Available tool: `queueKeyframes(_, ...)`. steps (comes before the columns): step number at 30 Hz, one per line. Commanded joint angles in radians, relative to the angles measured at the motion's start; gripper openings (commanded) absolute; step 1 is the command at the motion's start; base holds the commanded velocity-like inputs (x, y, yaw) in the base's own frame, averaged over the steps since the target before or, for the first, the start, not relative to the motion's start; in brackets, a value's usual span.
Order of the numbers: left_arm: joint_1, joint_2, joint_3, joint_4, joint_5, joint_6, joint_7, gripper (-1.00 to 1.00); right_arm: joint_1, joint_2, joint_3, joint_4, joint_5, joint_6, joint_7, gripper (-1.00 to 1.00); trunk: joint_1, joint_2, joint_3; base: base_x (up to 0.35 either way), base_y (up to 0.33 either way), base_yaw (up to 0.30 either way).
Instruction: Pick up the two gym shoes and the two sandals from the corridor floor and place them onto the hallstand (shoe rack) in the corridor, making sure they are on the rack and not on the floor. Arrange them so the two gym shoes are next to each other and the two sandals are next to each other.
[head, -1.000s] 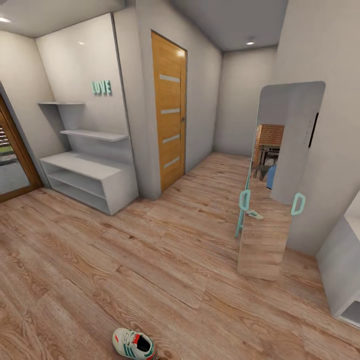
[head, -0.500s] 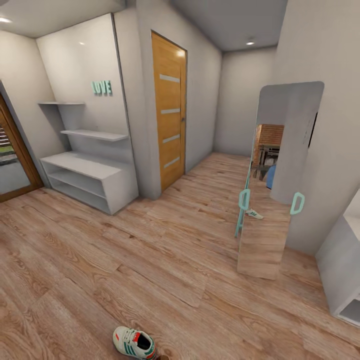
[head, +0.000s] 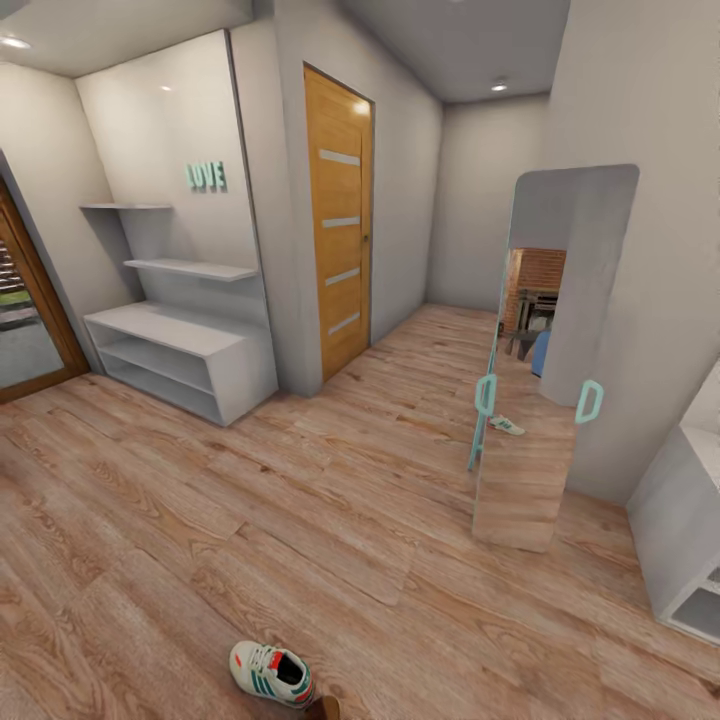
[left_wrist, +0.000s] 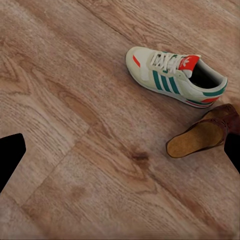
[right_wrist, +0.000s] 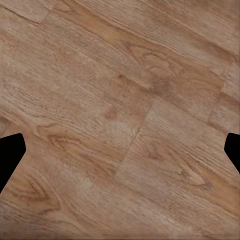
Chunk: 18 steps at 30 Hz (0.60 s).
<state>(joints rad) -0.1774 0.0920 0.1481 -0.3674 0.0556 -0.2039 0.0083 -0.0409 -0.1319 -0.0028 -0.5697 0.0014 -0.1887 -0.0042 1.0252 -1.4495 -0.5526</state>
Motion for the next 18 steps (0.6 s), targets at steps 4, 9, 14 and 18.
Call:
queueKeyframes(4, -0.001, 0.000, -0.001, 0.001, 0.006, -0.004, 0.001, 1.00, 0.000, 0.000, 0.000, 0.000, 0.000, -0.004, 0.000, 1.00, 0.000, 0.000, -0.001, -0.029, 0.000, 0.000)
queueKeyframes(9, -0.001, -0.002, -0.002, 0.000, 0.004, -0.005, 0.000, 1.00, 0.000, 0.000, -0.001, 0.000, 0.001, -0.004, 0.000, 1.00, 0.000, 0.000, -0.001, -0.007, 0.000, 0.000)
queueKeyframes(14, -0.006, -0.003, -0.004, -0.004, -0.004, -0.008, -0.004, 1.00, -0.001, -0.001, -0.002, -0.015, -0.001, -0.003, -0.002, 1.00, 0.000, 0.000, -0.001, 0.000, 0.000, 0.000)
queueKeyframes(18, -0.040, -0.004, -0.012, -0.030, -0.015, -0.004, -0.013, 1.00, -0.010, -0.003, -0.003, -0.111, -0.002, -0.002, -0.002, 1.00, 0.000, 0.000, -0.001, 0.000, 0.000, 0.000)
